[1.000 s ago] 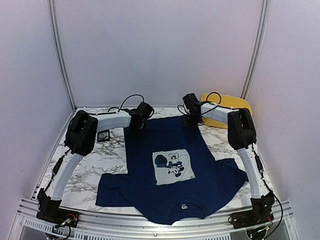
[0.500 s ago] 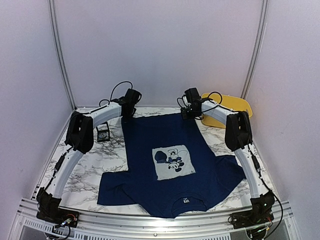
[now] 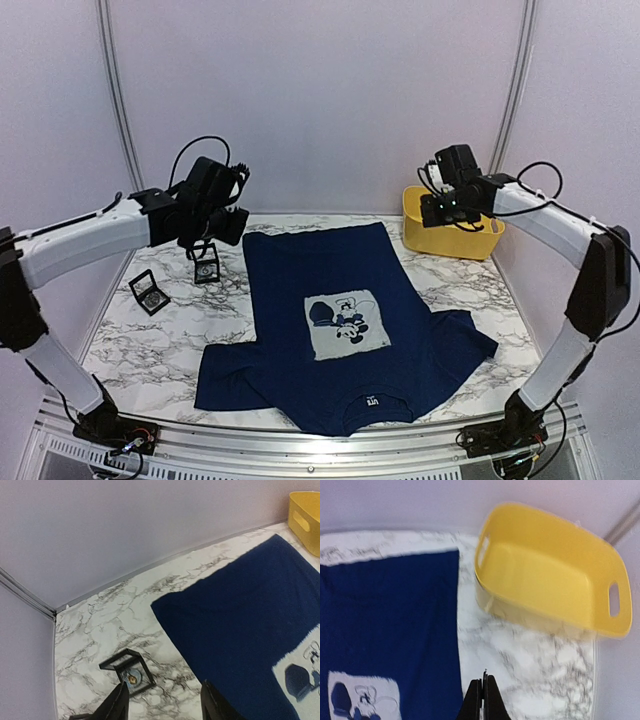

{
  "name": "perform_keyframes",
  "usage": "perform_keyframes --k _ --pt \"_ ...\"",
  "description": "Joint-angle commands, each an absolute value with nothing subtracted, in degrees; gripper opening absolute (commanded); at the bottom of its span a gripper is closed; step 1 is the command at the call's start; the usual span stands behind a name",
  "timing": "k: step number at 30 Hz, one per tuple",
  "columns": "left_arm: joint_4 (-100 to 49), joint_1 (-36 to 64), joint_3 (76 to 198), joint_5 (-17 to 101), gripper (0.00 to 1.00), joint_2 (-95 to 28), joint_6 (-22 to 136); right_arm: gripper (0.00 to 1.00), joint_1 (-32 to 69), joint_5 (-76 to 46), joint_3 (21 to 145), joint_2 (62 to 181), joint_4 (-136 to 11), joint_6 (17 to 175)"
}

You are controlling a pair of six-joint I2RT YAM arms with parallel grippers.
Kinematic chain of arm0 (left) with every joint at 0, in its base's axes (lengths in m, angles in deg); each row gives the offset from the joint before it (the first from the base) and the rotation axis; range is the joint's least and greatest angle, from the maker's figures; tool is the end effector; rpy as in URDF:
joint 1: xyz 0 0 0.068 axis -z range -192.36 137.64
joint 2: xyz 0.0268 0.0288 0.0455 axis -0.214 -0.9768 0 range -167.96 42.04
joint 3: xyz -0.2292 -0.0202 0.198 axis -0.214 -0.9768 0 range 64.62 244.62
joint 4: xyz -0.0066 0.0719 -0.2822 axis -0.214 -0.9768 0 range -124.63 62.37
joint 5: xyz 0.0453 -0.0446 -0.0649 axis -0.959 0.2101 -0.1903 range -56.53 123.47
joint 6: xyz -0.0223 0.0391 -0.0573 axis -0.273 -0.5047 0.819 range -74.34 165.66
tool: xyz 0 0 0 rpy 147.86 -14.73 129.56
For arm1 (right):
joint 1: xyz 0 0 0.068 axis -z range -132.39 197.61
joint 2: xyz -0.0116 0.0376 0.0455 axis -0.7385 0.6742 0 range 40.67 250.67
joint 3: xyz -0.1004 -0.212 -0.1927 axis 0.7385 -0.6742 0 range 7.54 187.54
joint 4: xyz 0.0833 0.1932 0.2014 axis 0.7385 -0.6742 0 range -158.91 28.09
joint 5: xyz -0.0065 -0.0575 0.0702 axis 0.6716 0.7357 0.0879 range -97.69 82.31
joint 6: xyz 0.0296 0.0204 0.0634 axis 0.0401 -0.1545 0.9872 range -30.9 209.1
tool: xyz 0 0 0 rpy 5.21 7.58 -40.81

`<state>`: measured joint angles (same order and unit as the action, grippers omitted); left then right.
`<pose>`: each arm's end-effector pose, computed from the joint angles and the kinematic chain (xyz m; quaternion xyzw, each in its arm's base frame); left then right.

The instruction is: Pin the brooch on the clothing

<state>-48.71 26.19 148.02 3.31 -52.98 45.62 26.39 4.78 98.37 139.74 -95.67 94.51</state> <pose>0.3594 -0.2474 0.3428 0.1622 0.8410 0.0629 0.5123 0.4223 0.1498 0.3361 -0.0811 0.9056 -0.0035 0.4163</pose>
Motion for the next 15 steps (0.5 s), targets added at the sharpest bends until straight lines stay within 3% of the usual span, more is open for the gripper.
perform_keyframes --k 1,7,15 --pt "-56.7 31.1 132.5 8.4 0.47 -45.2 58.1 0.0 29.0 11.3 81.7 136.2 -103.9 105.3" --pt "-62.3 38.7 115.8 16.0 0.25 -34.3 71.5 0.0 35.1 10.4 68.7 129.7 -101.3 109.2" --pt "-62.9 45.6 105.7 20.7 0.23 -34.0 80.6 0.0 37.7 11.3 62.7 130.3 -99.1 110.4"
